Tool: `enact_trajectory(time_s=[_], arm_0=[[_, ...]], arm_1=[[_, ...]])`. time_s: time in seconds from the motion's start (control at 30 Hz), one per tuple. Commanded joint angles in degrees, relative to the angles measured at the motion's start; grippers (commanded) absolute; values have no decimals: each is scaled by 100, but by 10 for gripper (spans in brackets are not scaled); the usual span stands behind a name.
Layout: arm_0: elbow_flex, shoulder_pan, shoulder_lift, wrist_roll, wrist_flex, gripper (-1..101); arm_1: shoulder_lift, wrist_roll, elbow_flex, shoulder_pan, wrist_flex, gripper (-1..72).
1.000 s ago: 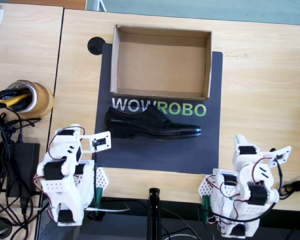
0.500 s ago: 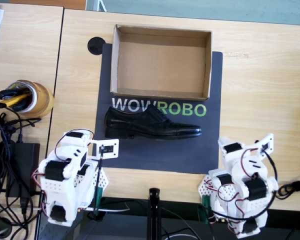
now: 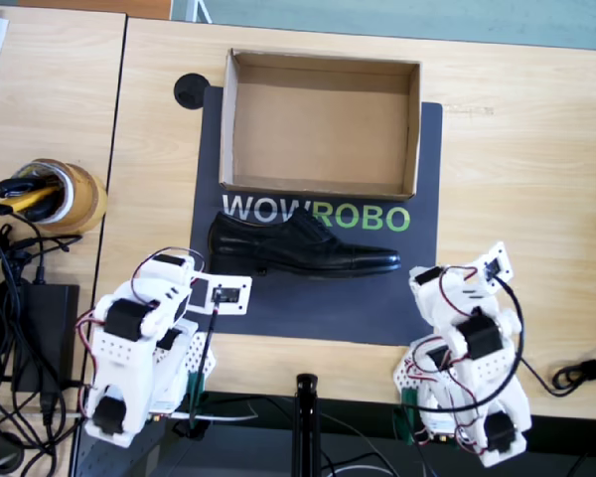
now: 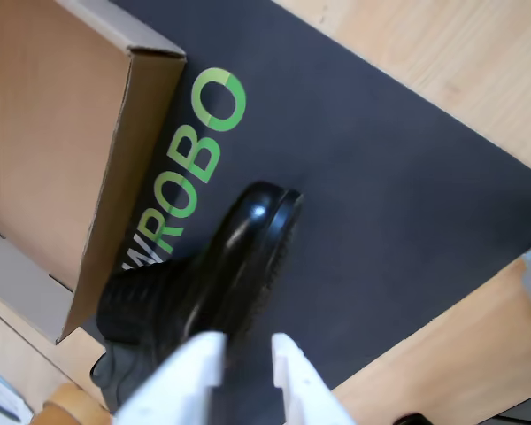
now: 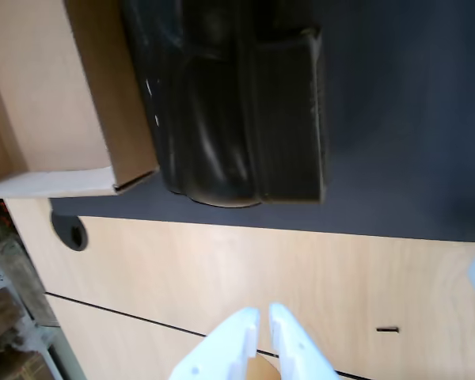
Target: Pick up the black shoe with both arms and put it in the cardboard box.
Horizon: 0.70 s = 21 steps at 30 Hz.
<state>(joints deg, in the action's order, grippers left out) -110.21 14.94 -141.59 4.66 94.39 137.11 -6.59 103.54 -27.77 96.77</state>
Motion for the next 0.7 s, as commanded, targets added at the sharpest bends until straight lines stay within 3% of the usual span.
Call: enact_trajectory(time_s=[0.0, 0.07, 0.2, 0.67], arm_0=[[53, 167, -35, 105, -9, 65], [9, 290, -44, 114, -9, 222], [-334, 536, -123, 141, -123, 370], [-1107, 932, 396, 536, -993, 511]], arm_1=[[62, -70, 70, -97, 97, 245], [26, -105, 185, -97, 97, 279], [-62, -158, 404, -97, 62, 307], [-387, 9, 1081, -211, -738, 369]])
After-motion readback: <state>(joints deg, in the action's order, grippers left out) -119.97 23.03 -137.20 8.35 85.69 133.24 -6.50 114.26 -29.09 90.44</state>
